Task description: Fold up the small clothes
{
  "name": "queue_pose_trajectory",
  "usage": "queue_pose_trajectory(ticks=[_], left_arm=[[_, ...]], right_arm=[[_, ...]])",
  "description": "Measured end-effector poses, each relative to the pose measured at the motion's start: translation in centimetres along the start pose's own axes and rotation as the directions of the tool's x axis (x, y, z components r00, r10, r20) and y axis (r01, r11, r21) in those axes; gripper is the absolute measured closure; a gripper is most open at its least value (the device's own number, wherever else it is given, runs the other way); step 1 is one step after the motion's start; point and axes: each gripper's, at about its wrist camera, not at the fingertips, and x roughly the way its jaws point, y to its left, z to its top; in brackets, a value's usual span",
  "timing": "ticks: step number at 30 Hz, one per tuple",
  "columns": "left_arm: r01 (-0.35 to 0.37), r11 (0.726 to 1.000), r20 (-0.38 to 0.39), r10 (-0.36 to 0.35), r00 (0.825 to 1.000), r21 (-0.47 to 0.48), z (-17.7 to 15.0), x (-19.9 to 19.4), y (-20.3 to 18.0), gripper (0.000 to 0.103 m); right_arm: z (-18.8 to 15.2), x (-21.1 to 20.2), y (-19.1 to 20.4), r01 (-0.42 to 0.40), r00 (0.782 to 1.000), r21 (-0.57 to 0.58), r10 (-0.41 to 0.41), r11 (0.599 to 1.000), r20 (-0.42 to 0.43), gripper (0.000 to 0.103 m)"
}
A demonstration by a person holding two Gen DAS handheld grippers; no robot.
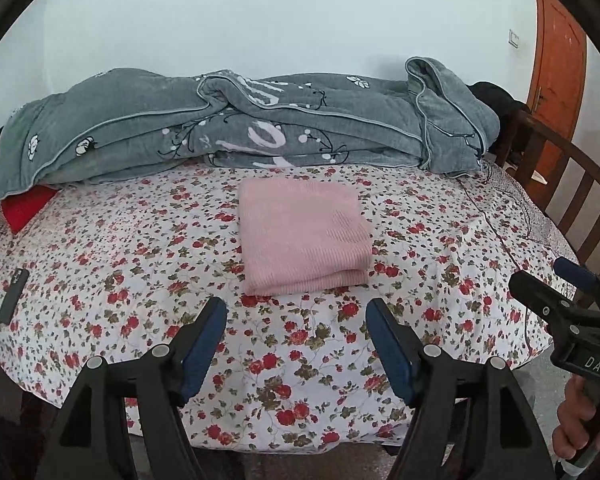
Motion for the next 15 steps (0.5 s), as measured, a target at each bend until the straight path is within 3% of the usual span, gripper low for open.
queue_pose_trajectory(ticks=[15], left_arm=[[-0.011,1.0,0.016,0.011,1.0,0.0,0.2,-1.0,0.1,0.031]], right_arm=[[-0.2,-1.2,-0.1,-0.001,1.0,0.011,0.001,1.0,0.015,0.0]])
